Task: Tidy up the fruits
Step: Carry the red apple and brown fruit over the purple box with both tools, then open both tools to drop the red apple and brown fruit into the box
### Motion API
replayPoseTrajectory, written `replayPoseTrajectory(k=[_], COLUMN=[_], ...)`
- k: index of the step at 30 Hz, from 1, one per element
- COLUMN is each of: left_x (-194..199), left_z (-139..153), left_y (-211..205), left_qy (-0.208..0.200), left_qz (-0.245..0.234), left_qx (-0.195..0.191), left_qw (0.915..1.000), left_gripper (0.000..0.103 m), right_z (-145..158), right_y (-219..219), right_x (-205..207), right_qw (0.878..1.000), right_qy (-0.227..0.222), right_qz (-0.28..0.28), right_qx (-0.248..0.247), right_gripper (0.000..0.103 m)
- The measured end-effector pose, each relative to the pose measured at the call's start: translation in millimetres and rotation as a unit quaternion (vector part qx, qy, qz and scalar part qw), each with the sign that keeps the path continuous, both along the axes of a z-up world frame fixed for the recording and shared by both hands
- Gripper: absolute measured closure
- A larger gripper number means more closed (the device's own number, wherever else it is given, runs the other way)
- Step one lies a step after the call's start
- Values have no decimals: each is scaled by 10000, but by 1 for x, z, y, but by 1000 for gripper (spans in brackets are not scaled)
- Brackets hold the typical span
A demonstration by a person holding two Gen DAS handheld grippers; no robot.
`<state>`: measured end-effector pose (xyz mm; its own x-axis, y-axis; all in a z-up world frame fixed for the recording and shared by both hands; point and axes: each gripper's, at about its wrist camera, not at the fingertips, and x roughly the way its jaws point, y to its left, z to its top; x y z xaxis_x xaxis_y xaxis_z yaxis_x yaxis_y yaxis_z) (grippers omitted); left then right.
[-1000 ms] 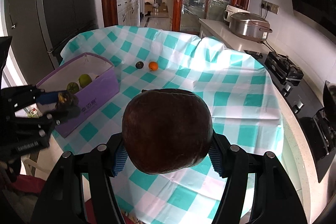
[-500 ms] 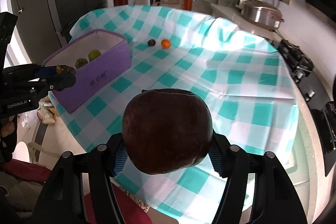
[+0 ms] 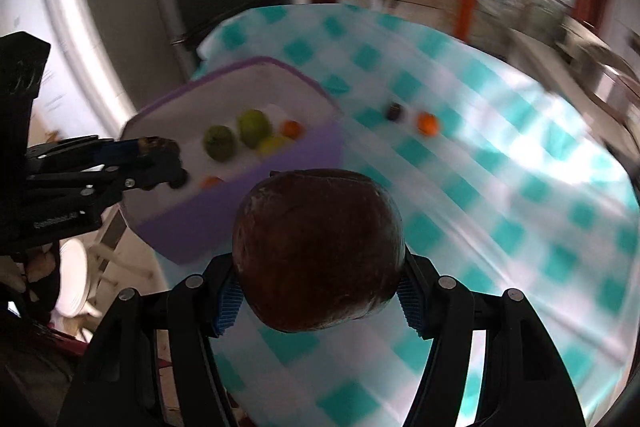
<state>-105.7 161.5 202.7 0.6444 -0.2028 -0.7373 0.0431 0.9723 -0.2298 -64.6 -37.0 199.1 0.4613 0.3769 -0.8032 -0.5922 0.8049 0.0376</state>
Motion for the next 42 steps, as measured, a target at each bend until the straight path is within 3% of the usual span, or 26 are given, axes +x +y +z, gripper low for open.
replayPoseTrajectory(k=[7, 11, 13, 18, 23, 27, 31, 33, 35, 39, 42], left_x=[20, 33, 42, 69, 102, 111, 110, 109, 109, 107, 106], left_z=[-28, -48, -57, -83, -113, -131, -136, -138, -136, -134, -124], left_y=[77, 104, 108, 123, 142, 154, 160, 162, 163, 164, 164], left_qy=[459, 809, 998, 1518, 2244, 2608, 2805, 2862, 2850, 2851, 2695], left_qz=[1239, 1499, 1479, 1574, 1537, 1657, 1760, 1796, 1816, 1891, 1998], left_qx=[-72, 2, 248, 530, 701, 724, 638, 653, 675, 713, 689], left_qw=[9912, 9854, 9836, 9743, 9597, 9483, 9414, 9389, 9387, 9369, 9395], left_gripper=[62, 62, 62, 62, 62, 61, 61, 55, 41, 30, 24], right_z=[-21, -44, -64, -109, -137, -152, -161, -163, -156, -137, -107], right_y=[96, 146, 169, 215, 234, 241, 237, 234, 231, 224, 209], right_x=[65, 99, 111, 102, 92, 89, 84, 81, 82, 84, 92], right_qw=[9941, 9874, 9754, 9362, 9111, 9012, 8998, 9023, 9106, 9212, 9393], right_qy=[329, 620, 1142, 1471, 1510, 1606, 1744, 1759, 1778, 1613, 1429], right_qz=[1033, 1414, 1783, 2621, 2900, 2937, 2896, 2806, 2742, 2720, 2619], right_qx=[3, -342, -612, -1819, -2510, -2754, -2757, -2761, -2532, -2268, -1694], right_gripper=[40, 40, 40, 40, 40, 40, 39, 37, 32, 27, 28])
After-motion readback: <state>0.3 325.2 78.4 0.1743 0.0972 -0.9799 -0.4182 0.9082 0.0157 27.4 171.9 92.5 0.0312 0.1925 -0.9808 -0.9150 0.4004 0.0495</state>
